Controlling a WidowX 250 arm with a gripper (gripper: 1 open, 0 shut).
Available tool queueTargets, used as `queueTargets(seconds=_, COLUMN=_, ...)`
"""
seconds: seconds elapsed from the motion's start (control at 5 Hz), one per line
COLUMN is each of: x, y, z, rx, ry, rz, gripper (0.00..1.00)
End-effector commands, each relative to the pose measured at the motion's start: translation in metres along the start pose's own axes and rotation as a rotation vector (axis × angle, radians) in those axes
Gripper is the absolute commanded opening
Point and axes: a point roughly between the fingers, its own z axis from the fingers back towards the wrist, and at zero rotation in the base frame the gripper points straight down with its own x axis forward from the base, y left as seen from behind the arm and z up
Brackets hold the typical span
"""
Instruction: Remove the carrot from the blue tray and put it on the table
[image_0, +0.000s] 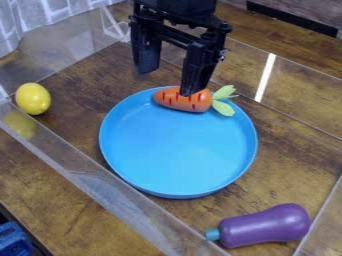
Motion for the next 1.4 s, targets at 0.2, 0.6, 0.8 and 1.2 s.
queueTargets(seconds=0.2, x=0.019, y=-0.002, z=-0.023, rx=0.007, ry=-0.017, rz=-0.119, gripper=1.0)
queueTargets(seconds=0.6, x=0.045, y=0.005, z=-0.036, rx=0.012, ry=-0.085, rz=-0.176, gripper=1.0)
queueTargets(seconds=0.8, x=0.053, y=0.013, z=-0.029, rx=0.007, ry=-0.105, rz=-0.257, gripper=1.0)
queueTargets(seconds=1.2, x=0.073, y=0.028, z=-0.028, rx=0.006, ry=-0.134, rz=-0.442, gripper=1.0)
